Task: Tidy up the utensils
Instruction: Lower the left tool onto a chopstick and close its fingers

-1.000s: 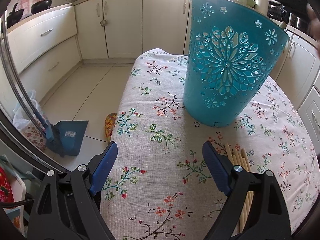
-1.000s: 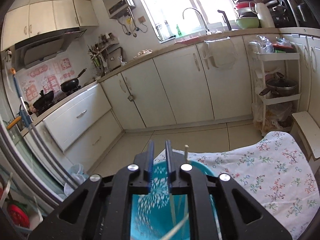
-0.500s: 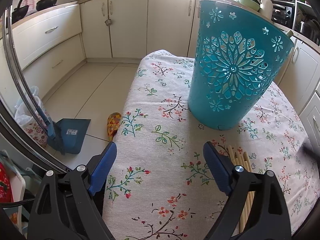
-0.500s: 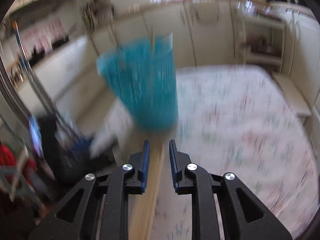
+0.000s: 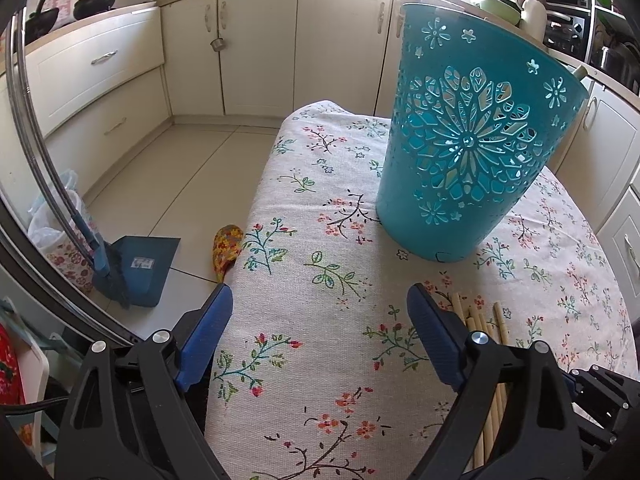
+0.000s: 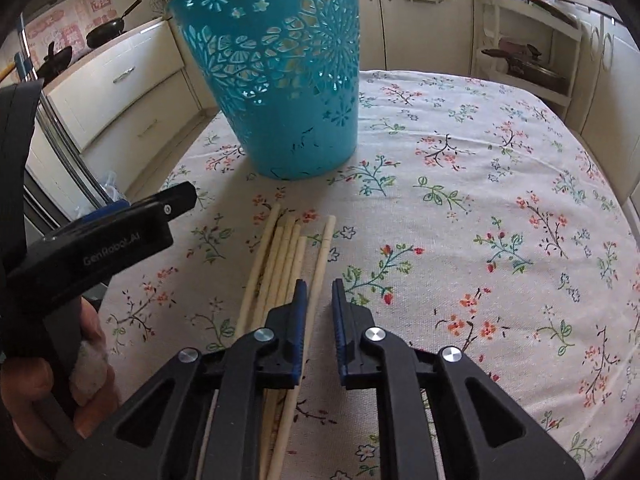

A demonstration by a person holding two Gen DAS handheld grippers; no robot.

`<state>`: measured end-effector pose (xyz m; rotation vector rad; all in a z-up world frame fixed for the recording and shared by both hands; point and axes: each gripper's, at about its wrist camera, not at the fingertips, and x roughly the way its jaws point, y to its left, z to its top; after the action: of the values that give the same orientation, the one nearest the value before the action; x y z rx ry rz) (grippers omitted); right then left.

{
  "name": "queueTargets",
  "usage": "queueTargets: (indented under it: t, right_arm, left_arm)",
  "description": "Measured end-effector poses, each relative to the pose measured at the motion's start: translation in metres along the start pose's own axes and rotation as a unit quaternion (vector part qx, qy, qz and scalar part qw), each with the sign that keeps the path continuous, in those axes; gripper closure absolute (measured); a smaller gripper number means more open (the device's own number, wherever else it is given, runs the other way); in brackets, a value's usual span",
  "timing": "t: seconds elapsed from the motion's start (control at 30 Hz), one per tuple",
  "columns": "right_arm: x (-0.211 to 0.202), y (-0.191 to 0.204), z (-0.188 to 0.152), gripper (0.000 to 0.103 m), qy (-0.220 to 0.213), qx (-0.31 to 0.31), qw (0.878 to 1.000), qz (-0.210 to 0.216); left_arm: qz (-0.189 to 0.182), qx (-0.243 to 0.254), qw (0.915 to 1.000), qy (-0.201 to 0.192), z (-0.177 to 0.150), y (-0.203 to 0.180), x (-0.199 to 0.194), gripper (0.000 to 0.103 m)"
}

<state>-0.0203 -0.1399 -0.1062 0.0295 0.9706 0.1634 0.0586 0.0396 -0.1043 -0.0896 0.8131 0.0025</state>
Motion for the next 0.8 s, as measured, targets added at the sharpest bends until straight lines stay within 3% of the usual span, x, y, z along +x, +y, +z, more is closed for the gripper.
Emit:
queueTargets:
  t: [0.17, 0.4, 0.57, 0.8]
  right_arm:
    - [-0.012, 0.000, -0.011, 0.094, 0.008, -0.018, 1.000, -0.004]
    - [-0.022, -0.032, -0.019, 0.097, -0.005, 0.030, 1.000, 0.003]
    - [-0.023, -0.034, -0.020, 0.097, -0.008, 0.035, 0.999, 0.012]
    - [-0.024, -0.038, -0.020, 0.097, -0.007, 0.044, 0.999, 0.025]
  left_arm:
    - [-0.012, 0.027, 0.9995, 0.010, -0.003, -0.009, -0.001, 0.018]
    - [-0.054, 0.058, 0.9961, 0.040, -0.018, -0.033, -0.007, 0.018]
    - [-0.053, 0.072, 0.9947, 0.050, -0.021, -0.046, -0.005, 0.018]
    - [-0.022, 0.087, 0.9937, 0.068, -0.022, -0.051, 0.003, 0.018]
